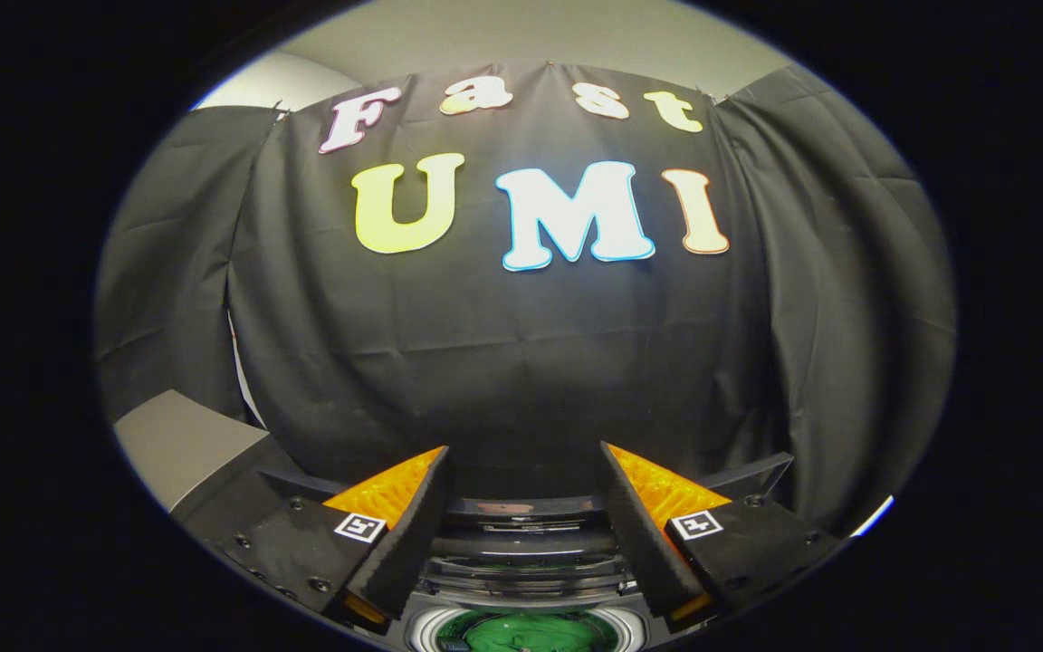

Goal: Put the clothes into the washing machine and then close the washing machine lid.

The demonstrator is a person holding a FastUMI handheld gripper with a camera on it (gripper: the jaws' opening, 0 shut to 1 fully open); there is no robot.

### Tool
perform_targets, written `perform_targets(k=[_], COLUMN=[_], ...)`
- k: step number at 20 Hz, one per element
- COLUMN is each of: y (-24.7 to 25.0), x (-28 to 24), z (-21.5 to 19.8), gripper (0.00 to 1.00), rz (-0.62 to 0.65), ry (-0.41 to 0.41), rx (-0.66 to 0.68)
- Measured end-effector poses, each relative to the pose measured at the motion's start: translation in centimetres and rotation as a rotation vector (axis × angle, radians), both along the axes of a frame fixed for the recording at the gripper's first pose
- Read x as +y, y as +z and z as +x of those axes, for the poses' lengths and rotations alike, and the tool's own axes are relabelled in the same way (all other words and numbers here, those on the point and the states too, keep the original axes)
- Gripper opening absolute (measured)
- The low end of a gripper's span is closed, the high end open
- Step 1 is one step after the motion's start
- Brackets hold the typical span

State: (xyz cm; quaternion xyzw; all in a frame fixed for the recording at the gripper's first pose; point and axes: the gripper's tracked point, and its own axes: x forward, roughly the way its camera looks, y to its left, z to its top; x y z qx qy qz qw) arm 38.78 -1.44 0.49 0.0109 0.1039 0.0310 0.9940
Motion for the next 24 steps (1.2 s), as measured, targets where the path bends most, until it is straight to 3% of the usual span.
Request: perform_targets(k=[24], y=[-3.2], x=[-0.2], z=[-10.9], gripper=[0.98], rz=[-0.004], ry=[-0.061], rx=[0.04])
